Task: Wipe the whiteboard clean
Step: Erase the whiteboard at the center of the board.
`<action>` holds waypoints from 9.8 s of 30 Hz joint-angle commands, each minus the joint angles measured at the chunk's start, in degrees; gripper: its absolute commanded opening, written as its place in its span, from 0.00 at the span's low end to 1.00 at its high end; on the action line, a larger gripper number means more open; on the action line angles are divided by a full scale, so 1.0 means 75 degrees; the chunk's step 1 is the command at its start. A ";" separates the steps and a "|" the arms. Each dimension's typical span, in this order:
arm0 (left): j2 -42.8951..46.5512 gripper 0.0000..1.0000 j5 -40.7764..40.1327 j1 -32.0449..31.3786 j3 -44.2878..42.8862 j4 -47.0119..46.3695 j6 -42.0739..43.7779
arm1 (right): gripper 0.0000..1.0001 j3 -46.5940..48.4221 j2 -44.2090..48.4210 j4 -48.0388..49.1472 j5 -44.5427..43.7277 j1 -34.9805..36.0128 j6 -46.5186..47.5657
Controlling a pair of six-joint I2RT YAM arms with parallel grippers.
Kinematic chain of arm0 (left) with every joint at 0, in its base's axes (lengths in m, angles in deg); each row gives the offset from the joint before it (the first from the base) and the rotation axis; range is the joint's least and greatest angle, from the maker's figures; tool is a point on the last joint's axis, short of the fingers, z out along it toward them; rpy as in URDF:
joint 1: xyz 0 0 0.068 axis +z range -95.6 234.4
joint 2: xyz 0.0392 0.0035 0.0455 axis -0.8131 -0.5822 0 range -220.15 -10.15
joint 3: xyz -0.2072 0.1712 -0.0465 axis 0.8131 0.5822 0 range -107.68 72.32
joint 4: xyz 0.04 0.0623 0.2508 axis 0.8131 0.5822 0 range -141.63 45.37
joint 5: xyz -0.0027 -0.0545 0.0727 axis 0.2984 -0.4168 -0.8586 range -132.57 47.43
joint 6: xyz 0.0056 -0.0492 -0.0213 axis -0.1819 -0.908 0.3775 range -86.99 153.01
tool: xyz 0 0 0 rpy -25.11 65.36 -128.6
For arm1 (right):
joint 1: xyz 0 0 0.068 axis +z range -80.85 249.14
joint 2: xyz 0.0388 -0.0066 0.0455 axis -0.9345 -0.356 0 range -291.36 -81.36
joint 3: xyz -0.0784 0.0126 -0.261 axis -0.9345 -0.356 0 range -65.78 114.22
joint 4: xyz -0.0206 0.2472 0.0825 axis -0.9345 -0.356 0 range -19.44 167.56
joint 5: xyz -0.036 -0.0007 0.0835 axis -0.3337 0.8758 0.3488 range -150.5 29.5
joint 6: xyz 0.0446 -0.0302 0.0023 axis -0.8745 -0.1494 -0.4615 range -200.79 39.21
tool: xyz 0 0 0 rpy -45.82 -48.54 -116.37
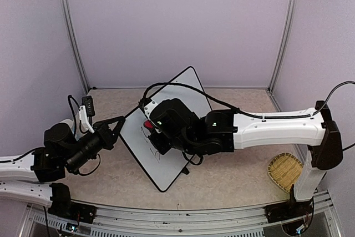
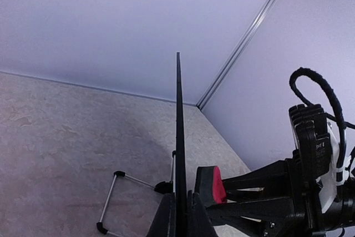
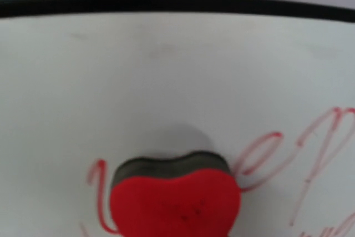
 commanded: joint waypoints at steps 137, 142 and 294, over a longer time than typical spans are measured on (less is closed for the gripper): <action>-0.0631 0.00 0.0334 -0.0404 0.0200 0.0361 0.0059 | 0.15 0.1031 -0.0769 0.0051 0.0928 -0.0334 0.0749; -0.0587 0.00 0.0361 -0.0401 0.0247 0.0336 0.0095 | 0.15 0.1531 -0.0991 -0.0044 0.1151 -0.0472 0.0934; -0.0673 0.00 0.0749 -0.0495 -0.0077 0.0536 0.0510 | 0.13 -0.1366 0.0078 0.0642 0.2236 -0.1166 0.0277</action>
